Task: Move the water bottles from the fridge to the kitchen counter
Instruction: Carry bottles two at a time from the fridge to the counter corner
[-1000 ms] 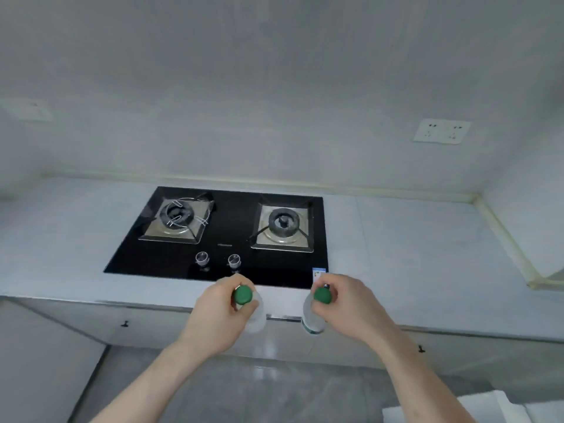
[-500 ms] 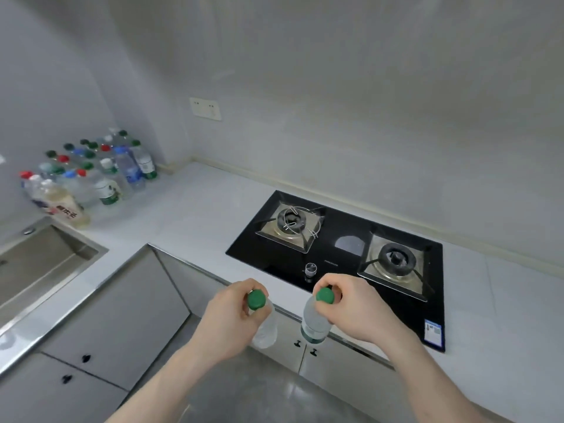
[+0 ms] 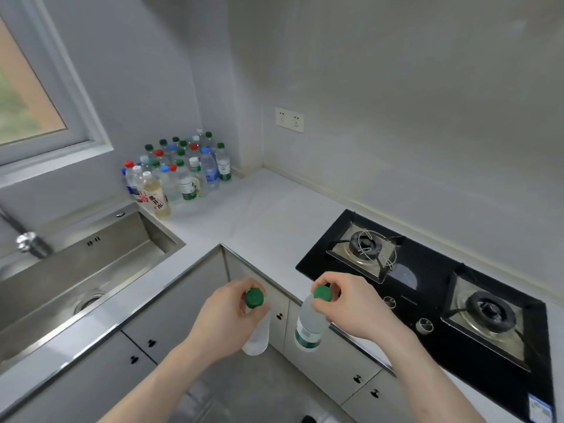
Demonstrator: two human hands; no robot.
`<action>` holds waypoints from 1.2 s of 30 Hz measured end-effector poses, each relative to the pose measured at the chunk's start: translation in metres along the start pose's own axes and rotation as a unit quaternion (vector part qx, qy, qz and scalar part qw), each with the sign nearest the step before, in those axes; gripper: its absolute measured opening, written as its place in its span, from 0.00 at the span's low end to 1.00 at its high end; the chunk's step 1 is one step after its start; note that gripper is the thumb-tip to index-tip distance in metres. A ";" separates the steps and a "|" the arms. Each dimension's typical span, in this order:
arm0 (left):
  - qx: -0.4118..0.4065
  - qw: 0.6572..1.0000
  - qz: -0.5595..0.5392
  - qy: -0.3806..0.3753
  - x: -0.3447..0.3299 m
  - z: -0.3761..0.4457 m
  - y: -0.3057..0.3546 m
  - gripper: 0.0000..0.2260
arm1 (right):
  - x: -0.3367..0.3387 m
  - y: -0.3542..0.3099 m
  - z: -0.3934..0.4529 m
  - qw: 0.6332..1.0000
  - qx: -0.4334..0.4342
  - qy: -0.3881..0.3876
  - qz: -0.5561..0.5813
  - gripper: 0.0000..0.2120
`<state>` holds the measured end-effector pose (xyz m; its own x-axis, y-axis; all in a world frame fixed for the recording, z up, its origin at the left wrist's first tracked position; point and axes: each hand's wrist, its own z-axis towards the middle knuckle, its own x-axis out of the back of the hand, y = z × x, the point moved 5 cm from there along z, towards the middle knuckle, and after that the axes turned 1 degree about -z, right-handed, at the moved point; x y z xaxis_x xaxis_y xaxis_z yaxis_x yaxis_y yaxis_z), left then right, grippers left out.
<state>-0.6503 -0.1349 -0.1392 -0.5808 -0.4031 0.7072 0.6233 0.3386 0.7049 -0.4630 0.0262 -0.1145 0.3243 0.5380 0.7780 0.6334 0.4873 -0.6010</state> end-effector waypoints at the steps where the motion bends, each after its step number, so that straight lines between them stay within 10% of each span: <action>1: 0.008 1.000 -0.003 0.004 0.005 0.002 -0.006 0.04 | -0.003 -0.006 0.008 1.000 0.003 -0.003 -0.002 0.05; 36: 0.149 0.983 0.008 0.106 0.140 0.294 -0.173 0.07 | -0.023 -0.133 0.402 0.992 0.097 -0.083 -0.013 0.06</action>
<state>-0.9931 -0.0002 -0.1459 -0.4310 -0.5530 0.7130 0.4310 0.5680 0.7011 -0.8369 0.2262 -0.1259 0.1786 0.6215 0.7628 0.4887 0.6168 -0.6170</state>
